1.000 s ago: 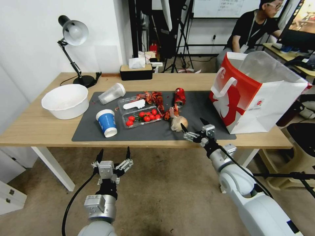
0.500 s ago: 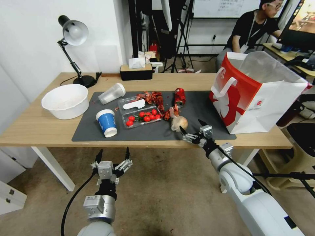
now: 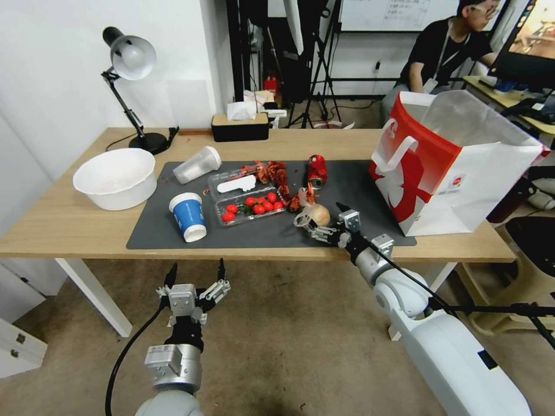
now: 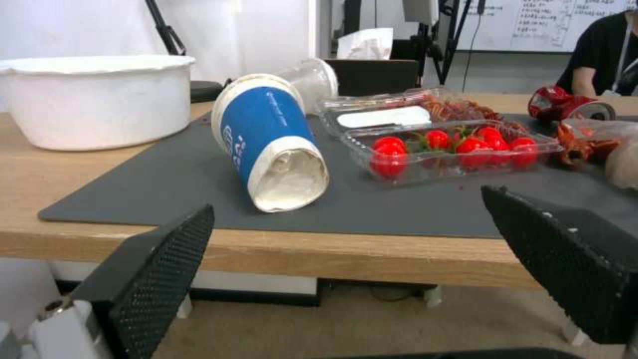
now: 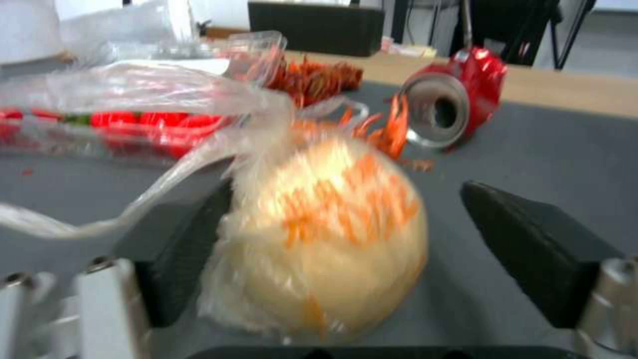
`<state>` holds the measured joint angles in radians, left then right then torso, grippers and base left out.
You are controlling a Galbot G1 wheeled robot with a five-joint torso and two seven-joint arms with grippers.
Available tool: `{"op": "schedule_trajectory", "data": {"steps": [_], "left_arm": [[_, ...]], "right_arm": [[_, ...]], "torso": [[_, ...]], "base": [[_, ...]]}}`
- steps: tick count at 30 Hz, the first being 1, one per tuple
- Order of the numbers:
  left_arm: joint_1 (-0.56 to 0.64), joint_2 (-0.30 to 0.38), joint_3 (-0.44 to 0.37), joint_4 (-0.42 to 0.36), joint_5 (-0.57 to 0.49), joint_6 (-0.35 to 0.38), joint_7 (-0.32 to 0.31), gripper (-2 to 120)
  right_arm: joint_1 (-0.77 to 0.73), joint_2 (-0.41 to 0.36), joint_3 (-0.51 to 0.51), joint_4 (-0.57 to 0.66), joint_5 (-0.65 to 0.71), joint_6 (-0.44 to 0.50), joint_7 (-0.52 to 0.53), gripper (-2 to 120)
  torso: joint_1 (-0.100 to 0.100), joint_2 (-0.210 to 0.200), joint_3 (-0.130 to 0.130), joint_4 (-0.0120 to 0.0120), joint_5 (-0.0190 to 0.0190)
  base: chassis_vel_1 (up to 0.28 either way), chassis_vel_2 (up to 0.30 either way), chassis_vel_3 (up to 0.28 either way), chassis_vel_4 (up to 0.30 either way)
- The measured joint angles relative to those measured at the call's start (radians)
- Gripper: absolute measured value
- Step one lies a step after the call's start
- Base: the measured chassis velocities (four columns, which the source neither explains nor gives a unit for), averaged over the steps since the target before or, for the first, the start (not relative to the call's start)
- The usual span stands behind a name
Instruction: Pick up the trash from the table and place it into the takeout bag.
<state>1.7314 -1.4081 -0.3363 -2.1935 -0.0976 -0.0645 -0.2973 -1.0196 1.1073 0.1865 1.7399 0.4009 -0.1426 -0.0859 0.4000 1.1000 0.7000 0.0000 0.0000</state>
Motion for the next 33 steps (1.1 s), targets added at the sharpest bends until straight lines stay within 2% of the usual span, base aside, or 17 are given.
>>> {"op": "schedule_trajectory", "data": {"steps": [2, 3, 5, 6, 7, 10, 11, 13, 14, 16, 18, 21, 25, 28, 31, 33], "left_arm": [[-0.001, 0.0, 0.0, 0.001, 0.0, 0.0, 0.0, 100], [-0.001, 0.0, 0.0, 0.001, 0.0, 0.0, 0.0, 100], [-0.002, 0.0, 0.0, 0.002, -0.001, 0.0, -0.001, 100], [-0.003, 0.0, 0.0, 0.003, -0.001, 0.0, -0.001, 100], [-0.003, 0.0, 0.0, 0.003, -0.001, 0.0, -0.001, 100], [-0.004, -0.001, -0.001, 0.005, -0.001, 0.0, -0.001, 100], [-0.004, -0.001, -0.001, 0.005, -0.001, 0.0, -0.001, 100], [-0.005, -0.003, -0.001, 0.006, -0.001, 0.0, -0.002, 100], [-0.005, -0.003, -0.001, 0.006, -0.001, 0.0, -0.002, 100], [-0.006, -0.005, -0.001, 0.007, -0.001, 0.0, -0.002, 100], [-0.006, -0.005, -0.001, 0.007, -0.001, 0.0, -0.002, 100], [-0.006, -0.005, 0.0, 0.007, 0.001, 0.0, -0.003, 100], [-0.003, -0.005, 0.002, 0.006, 0.003, 0.0, -0.004, 100], [-0.001, -0.005, 0.002, 0.003, 0.005, 0.0, -0.004, 100], [0.003, -0.003, 0.002, -0.004, 0.007, -0.002, -0.004, 100], [0.005, -0.002, 0.002, -0.009, 0.008, -0.002, -0.005, 100]], "right_arm": [[0.002, 0.0, -0.004, -0.004, 0.005, -0.012, -0.004, 78], [0.002, 0.0, -0.004, -0.004, 0.005, -0.012, -0.004, 78], [0.002, 0.001, -0.006, -0.006, 0.009, -0.018, -0.007, 72], [0.002, 0.001, -0.007, -0.006, 0.011, -0.02, -0.008, 65], [0.002, 0.001, -0.007, -0.006, 0.011, -0.02, -0.008, 65], [0.002, 0.002, -0.008, -0.006, 0.028, -0.027, -0.008, 48], [0.002, 0.002, -0.008, -0.006, 0.028, -0.027, -0.008, 48], [0.002, 0.003, -0.008, -0.006, 0.041, -0.032, -0.008, 39], [0.002, 0.003, -0.008, -0.006, 0.041, -0.032, -0.008, 39], [0.001, 0.001, -0.007, -0.006, 0.047, -0.034, -0.007, 27], [0.001, 0.0, -0.007, -0.006, 0.047, -0.034, -0.007, 27], [-0.01, -0.003, -0.001, -0.001, 0.063, -0.034, 0.004, 12], [-0.025, -0.007, 0.01, 0.015, 0.068, -0.029, 0.032, 6], [-0.035, -0.01, 0.021, 0.037, 0.068, -0.02, 0.037, 6], [-0.062, -0.029, 0.051, 0.104, 0.07, -0.001, 0.037, 6], [-0.095, -0.066, 0.099, 0.19, 0.085, 0.007, 0.039, 6]], "torso": [[0.0, 0.0, 0.0, 0.0, 0.0], [0.0, 0.0, 0.0, 0.0, 0.0], [0.0, 0.0, 0.0, -0.0001, 0.0], [0.0, 0.0, 0.0, -0.0001, 0.0], [0.0, 0.0, 0.0, -0.0001, 0.0], [0.0, 0.0, 0.0, -0.0001, 0.0], [0.0, 0.0, 0.0, -0.0001, 0.0], [0.0, 0.0, 0.0, 0.0, 0.0], [0.0, 0.0, 0.0, 0.0, 0.0], [0.0, 0.0, 0.0, 0.0, 0.0], [0.0, 0.0, 0.0, 0.0, -0.0001], [0.0, 0.0, 0.0, 0.0, 0.0], [0.0, 0.0, 0.0, 0.0, 0.0], [0.0, 0.0, 0.0, 0.0, 0.0001], [0.0, 0.0, 0.0, 0.0001, 0.0001], [0.0, 0.0, 0.0, -0.0002, 0.0]], "base": [[0.0, 0.0, 0.0, 0.0], [0.0, 0.0, 0.0, 0.0], [0.0, 0.0, 0.0, 0.0], [0.0, 0.0, 0.0, 0.0], [0.0, 0.0, 0.0, 0.0], [0.0, 0.0, 0.0, 0.0], [0.0, 0.0, 0.0, 0.0], [0.0, 0.0, 0.0, 0.0], [0.0, 0.0, 0.0, 0.0], [0.0, 0.0, 0.0, 0.0], [0.0, 0.0, 0.0, 0.0], [0.0, 0.0, 0.0, 0.0], [0.0, 0.0, 0.0, 0.0], [0.0, 0.0, 0.0, 0.0], [0.0, 0.0, 0.0, 0.0], [0.0, 0.0, 0.0, 0.0]]}}
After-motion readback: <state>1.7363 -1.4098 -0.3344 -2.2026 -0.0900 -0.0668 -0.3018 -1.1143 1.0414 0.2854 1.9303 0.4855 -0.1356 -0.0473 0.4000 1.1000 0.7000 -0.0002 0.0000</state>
